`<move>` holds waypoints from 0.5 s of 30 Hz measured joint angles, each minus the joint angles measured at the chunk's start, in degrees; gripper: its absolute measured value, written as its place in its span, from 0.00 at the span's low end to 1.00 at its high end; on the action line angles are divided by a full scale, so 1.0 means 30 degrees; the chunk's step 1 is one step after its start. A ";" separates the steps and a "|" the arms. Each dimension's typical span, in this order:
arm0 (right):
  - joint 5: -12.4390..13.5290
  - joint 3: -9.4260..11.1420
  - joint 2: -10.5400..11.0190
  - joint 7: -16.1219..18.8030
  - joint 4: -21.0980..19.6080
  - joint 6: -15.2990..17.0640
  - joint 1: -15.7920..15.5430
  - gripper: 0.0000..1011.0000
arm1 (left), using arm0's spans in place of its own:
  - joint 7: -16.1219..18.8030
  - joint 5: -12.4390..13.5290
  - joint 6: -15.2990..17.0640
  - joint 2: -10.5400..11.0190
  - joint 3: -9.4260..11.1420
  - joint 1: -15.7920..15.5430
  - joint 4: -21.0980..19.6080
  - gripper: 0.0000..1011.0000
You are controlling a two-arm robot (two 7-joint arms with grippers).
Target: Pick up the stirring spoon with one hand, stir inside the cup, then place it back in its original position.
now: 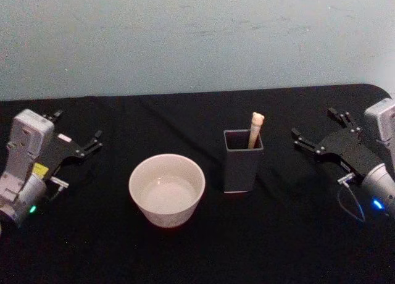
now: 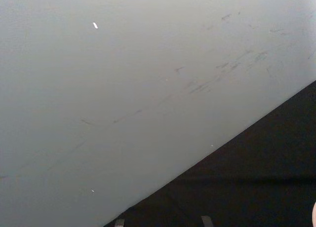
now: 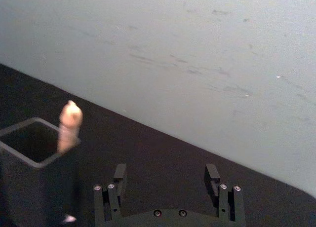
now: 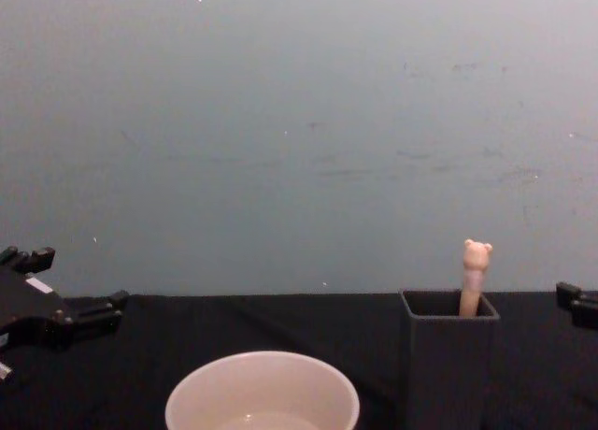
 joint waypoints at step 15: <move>0.4016 0.1155 0.0272 0.4679 -0.1831 0.1261 -0.1077 0.99 | 0.0000 0.0000 0.0000 0.0000 -0.0001 -0.0001 0.0001 0.99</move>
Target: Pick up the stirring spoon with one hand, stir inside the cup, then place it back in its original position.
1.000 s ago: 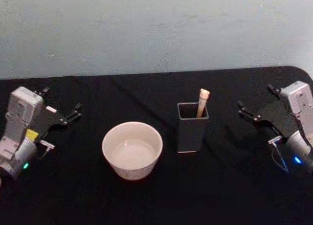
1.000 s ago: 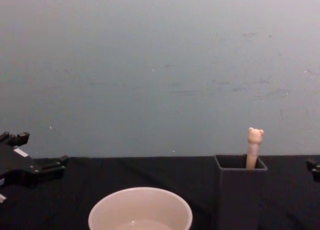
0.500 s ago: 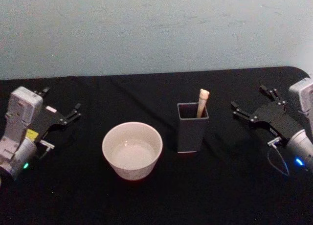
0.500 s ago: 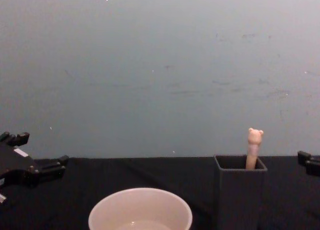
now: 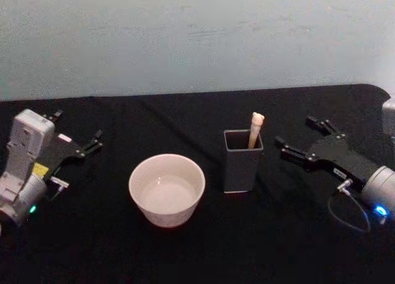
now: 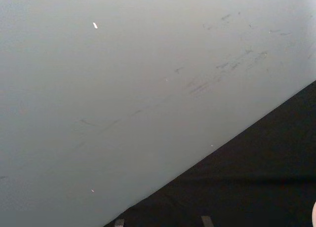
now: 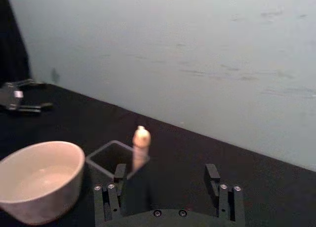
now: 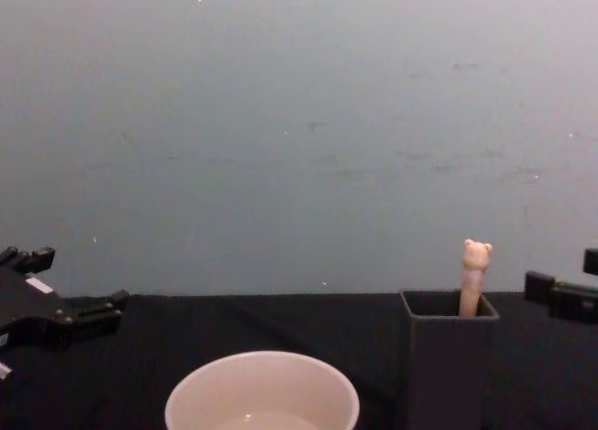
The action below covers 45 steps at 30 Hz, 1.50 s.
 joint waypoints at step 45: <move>-0.0908 -0.1205 -0.2942 0.3798 0.4211 0.0380 0.3785 0.99 | 0.0000 0.0000 -0.0001 0.0001 0.0001 -0.0001 -0.0001 0.99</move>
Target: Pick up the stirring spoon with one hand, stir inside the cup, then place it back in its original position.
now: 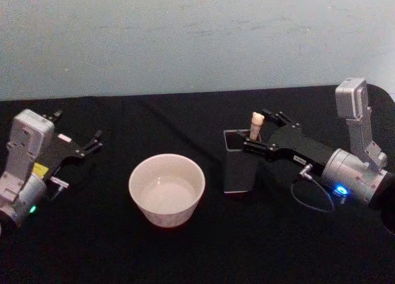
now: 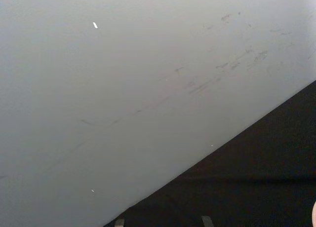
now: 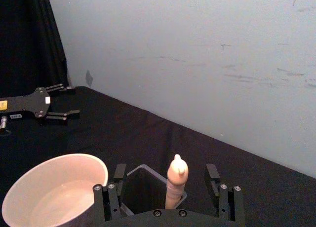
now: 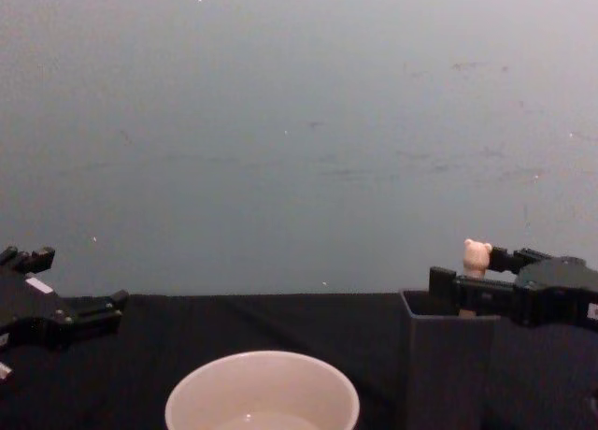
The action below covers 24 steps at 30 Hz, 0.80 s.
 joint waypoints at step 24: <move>0.0033 0.0032 0.0018 -0.0029 -0.0020 -0.0003 -0.0025 0.44 | 0.0000 0.0000 0.0001 0.0000 0.0000 0.0001 -0.0001 0.99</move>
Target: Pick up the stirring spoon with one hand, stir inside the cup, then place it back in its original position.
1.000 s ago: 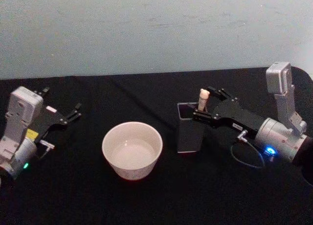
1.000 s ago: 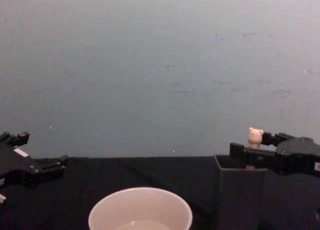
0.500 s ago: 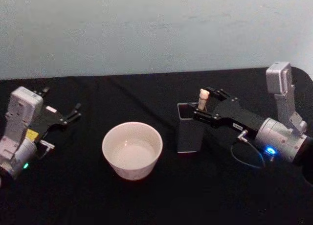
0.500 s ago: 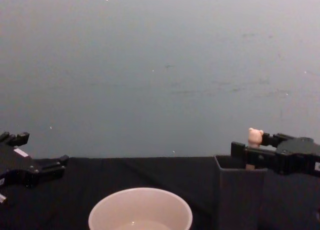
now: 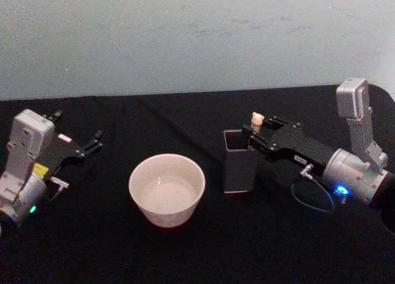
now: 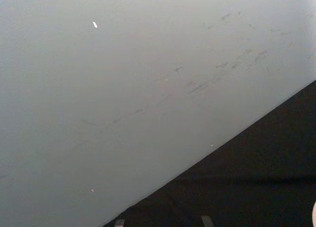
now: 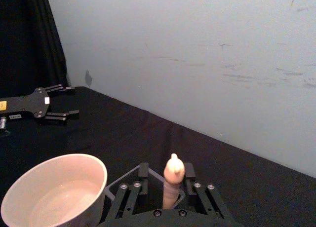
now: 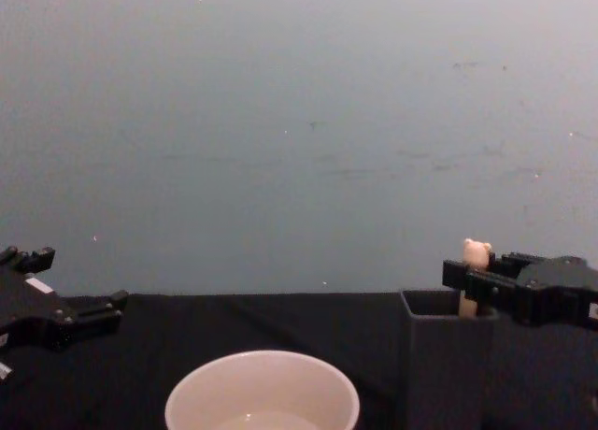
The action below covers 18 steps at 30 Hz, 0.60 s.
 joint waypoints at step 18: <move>-0.0051 0.0061 -0.0002 -0.0035 -0.0182 -0.0161 -0.0131 0.21 | 0.0000 0.0000 0.0000 0.0000 0.0000 -0.0001 0.0001 0.99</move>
